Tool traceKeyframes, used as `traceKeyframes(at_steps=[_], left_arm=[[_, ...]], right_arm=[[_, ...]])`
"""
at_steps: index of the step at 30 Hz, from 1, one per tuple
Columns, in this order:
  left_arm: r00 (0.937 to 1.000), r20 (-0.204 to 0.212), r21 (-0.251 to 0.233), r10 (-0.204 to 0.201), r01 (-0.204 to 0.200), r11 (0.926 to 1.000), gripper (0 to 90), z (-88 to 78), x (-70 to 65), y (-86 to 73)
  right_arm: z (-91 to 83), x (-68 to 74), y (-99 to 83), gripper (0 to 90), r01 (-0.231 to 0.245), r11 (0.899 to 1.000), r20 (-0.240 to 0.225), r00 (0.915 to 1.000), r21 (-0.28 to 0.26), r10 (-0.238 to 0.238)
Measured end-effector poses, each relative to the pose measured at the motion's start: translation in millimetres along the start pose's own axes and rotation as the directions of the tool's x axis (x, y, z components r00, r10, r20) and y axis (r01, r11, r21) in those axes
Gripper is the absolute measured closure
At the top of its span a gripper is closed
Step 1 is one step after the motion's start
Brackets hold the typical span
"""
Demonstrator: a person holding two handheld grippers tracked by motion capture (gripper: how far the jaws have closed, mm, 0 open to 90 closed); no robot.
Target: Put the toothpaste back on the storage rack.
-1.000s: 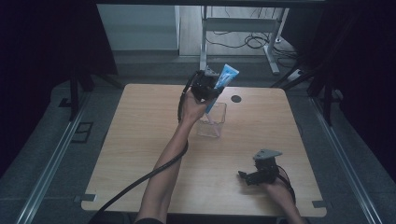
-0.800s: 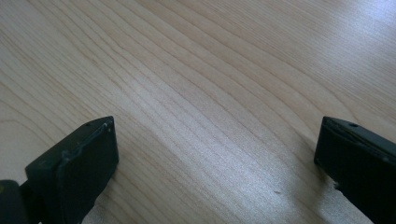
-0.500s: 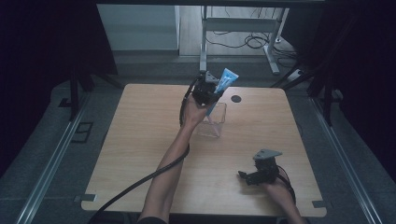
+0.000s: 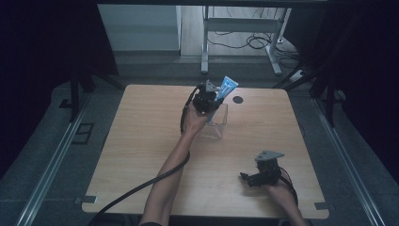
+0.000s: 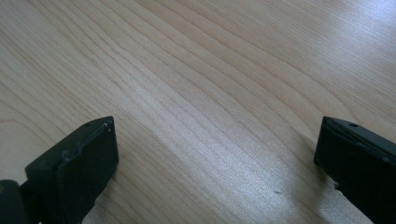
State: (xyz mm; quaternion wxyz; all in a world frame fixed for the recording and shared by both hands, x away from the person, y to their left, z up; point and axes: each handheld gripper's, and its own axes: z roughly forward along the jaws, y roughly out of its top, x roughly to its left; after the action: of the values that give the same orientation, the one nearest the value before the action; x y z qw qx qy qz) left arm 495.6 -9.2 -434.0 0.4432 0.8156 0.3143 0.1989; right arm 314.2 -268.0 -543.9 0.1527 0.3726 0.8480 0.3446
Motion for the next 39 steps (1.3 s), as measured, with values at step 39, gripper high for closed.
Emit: traceKeyframes(at_steps=[39], left_arm=[[0.9967, 0.050, 0.128, 0.063, -0.069, 0.9893, 68.9, 8.7, -8.5, -8.2]], right_arm=[[0.0, 0.0, 0.0, 0.0, 0.000, 1.000, 0.000, 1.0000, 0.000, 0.000]])
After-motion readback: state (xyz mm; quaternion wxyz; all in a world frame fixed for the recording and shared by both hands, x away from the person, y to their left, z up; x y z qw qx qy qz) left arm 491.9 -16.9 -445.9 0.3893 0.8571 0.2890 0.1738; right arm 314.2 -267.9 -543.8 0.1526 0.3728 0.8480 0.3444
